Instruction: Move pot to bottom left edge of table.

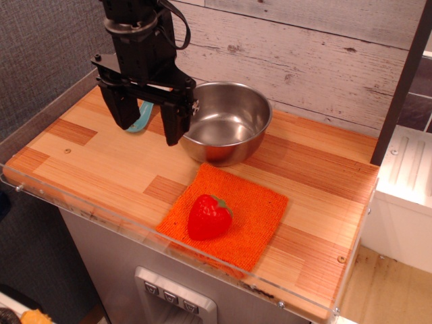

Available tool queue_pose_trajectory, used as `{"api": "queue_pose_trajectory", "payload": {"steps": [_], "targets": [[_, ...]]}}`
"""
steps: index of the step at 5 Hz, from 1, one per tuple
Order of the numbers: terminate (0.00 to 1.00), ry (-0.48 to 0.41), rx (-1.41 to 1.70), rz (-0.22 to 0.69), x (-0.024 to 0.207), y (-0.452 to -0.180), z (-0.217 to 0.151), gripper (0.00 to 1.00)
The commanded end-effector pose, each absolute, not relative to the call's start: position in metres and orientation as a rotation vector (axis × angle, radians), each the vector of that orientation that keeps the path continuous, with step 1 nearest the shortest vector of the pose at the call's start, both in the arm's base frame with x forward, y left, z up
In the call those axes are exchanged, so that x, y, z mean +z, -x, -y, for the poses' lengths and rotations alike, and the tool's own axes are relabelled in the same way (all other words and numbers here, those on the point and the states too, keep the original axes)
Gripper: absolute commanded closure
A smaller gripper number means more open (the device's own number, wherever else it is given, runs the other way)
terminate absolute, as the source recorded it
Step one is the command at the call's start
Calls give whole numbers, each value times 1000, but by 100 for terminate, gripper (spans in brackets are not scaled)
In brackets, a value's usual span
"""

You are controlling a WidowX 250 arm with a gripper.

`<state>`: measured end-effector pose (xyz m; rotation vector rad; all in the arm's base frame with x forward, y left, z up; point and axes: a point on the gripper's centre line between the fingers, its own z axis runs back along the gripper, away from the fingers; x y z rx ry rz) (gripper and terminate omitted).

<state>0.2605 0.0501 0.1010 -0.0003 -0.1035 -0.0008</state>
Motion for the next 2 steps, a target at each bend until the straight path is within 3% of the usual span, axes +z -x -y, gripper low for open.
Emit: {"api": "queue_pose_trajectory", "payload": {"steps": [1, 2], "targets": [[0, 0, -1, 104, 101, -260, -50, 0], [0, 14, -21, 88, 86, -285, -27, 0]]}}
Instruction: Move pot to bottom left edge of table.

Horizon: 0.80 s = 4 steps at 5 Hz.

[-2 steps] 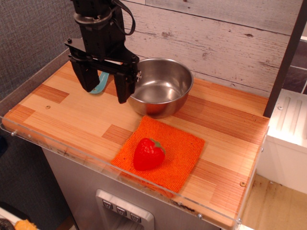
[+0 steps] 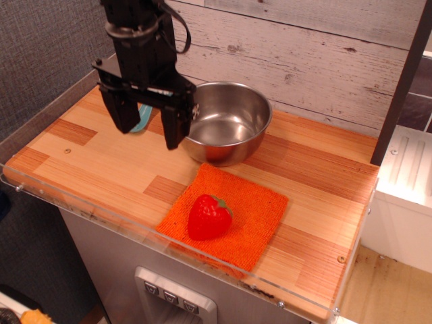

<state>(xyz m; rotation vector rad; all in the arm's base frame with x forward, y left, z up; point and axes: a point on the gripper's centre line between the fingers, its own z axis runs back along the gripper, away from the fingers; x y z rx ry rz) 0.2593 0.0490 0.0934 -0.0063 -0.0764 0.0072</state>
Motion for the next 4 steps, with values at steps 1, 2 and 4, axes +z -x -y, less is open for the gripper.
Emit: {"api": "queue_pose_trajectory", "payload": {"steps": [1, 2, 4], "targets": [[0, -13, -88, 95, 87, -304, 4, 0], [0, -18, -127, 116, 93, -320, 27, 0], [0, -61, -104, 94, 71, -352, 36, 0]]}}
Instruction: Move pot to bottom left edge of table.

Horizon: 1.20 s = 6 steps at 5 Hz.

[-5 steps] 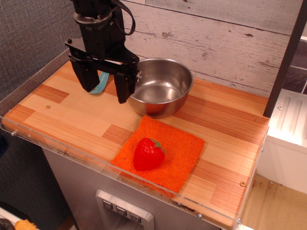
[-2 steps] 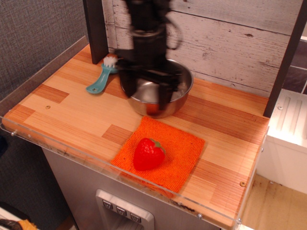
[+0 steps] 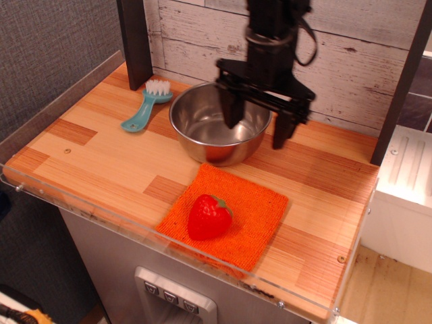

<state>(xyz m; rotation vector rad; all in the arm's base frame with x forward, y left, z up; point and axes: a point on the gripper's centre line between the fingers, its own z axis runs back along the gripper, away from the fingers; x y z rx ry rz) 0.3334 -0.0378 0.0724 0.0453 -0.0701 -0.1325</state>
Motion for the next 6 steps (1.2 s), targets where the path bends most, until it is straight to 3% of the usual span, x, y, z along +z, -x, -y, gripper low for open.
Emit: {"api": "queue_pose_trajectory", "payload": {"steps": [1, 2, 3, 6], "targets": [[0, -44, -64, 110, 66, -366, 35, 0], [0, -45, -30, 112, 60, -370, 29, 0], [0, -41, -15, 108, 52, -368, 22, 100], [0, -53, -21, 140, 52, -353, 12, 100]]}}
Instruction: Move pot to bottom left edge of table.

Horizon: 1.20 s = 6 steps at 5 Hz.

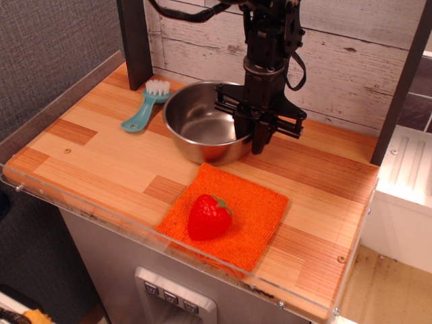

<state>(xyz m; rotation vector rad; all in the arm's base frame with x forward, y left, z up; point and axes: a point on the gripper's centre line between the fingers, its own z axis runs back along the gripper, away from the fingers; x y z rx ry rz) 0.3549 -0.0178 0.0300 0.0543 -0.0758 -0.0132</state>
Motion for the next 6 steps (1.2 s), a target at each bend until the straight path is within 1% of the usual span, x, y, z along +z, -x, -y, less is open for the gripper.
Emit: {"api": "queue_pose_trajectory", "payload": {"steps": [1, 2, 3, 4, 5, 6], "targets": [[0, -51, -33, 153, 55, -348, 14, 100], [0, -34, -43, 178, 65, -344, 11, 100], [0, -39, -59, 229, 98, -338, 1, 100], [0, -29, -18, 279, 125, -319, -22, 100], [0, -38, 38, 275, 134, -290, -56, 100], [0, -27, 77, 201, 118, -263, -88, 100]]}}
